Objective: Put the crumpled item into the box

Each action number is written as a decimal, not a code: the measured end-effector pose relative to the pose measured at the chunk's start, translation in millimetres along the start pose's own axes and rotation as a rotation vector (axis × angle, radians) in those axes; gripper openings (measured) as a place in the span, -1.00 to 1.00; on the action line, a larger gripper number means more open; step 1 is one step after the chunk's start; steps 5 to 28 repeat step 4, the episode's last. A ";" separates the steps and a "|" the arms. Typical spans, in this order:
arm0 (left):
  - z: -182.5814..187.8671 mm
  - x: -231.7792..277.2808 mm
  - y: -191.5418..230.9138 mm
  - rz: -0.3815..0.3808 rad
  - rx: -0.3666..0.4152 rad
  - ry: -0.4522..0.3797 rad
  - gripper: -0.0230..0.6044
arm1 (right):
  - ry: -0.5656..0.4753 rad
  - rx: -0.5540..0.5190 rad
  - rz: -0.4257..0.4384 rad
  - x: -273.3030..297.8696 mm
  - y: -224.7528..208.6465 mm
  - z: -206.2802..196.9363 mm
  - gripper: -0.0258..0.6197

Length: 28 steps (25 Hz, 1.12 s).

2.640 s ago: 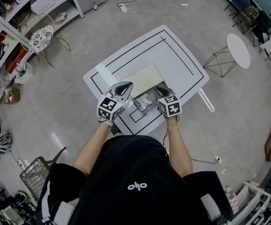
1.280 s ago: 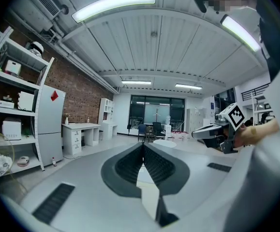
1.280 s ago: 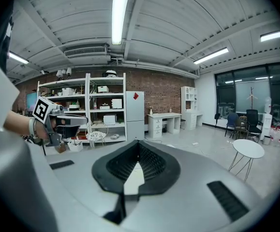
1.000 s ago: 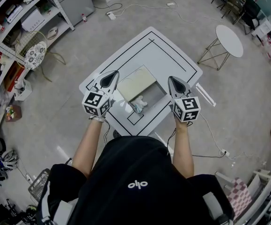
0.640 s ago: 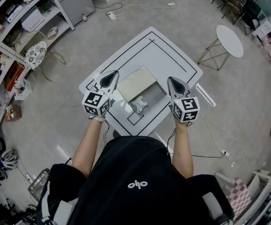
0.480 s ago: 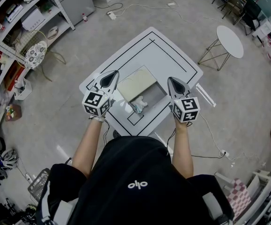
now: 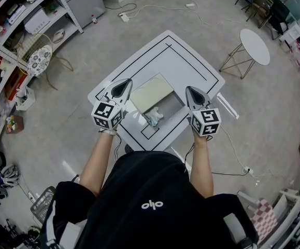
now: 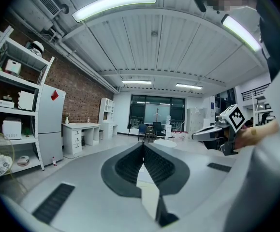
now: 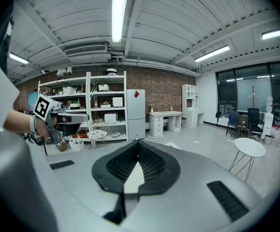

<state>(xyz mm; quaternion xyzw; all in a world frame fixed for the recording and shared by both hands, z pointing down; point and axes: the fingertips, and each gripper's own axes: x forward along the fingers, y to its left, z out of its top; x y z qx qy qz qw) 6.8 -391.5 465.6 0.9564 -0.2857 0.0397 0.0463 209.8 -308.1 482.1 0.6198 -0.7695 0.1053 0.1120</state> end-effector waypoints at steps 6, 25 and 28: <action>-1.0 1.0 0.6 -0.004 0.001 0.005 -0.90 | 0.003 0.004 0.001 1.6 0.7 -1.4 -0.89; -1.0 1.0 0.6 -0.004 0.001 0.005 -0.90 | 0.003 0.004 0.001 1.6 0.7 -1.4 -0.89; -1.0 1.0 0.6 -0.004 0.001 0.005 -0.90 | 0.003 0.004 0.001 1.6 0.7 -1.4 -0.89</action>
